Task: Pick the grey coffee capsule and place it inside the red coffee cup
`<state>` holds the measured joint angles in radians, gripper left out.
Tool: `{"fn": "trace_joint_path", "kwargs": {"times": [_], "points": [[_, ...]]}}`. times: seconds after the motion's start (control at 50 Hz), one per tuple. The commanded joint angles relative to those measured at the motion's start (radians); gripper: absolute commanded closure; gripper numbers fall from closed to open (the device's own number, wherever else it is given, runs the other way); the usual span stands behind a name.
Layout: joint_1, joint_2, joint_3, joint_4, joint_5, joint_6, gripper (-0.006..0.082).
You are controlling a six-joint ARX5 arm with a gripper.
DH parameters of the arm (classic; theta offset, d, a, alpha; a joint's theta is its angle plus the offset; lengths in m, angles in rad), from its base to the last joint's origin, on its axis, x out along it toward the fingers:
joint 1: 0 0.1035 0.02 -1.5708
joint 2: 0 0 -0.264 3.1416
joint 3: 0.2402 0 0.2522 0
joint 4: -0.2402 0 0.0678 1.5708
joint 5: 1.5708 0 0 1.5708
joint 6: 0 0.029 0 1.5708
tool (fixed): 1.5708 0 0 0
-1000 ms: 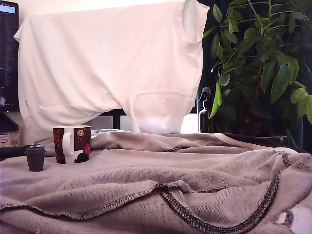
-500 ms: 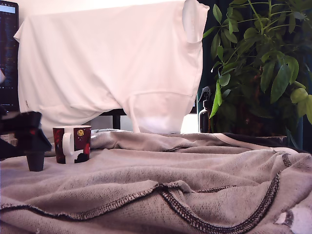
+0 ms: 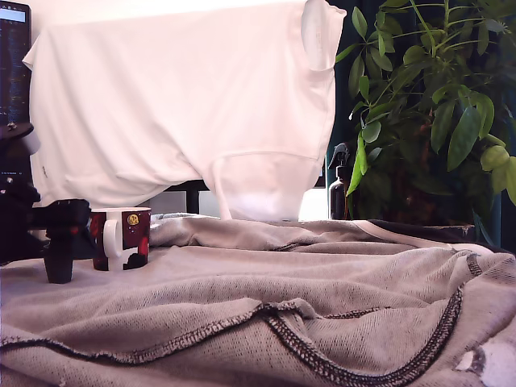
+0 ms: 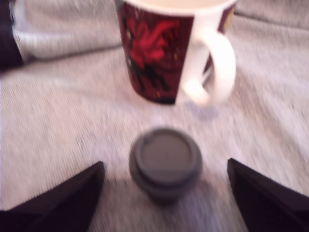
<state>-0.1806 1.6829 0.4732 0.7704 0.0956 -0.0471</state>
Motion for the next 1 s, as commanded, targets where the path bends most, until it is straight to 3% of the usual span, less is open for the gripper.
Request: {"fn": "trace_joint_path", "kwargs": {"times": [0.0,0.6,0.78,0.98], "points": [[0.004,0.006,-0.005,0.003,0.002,0.006,0.0706],[0.006,-0.059,0.006,0.026,-0.008,0.003,0.0708],[0.007,-0.127,0.011,0.116,-0.076,0.003,0.0708],[0.001,-0.129,0.072,0.147,-0.059,-0.040,0.0707]]}}
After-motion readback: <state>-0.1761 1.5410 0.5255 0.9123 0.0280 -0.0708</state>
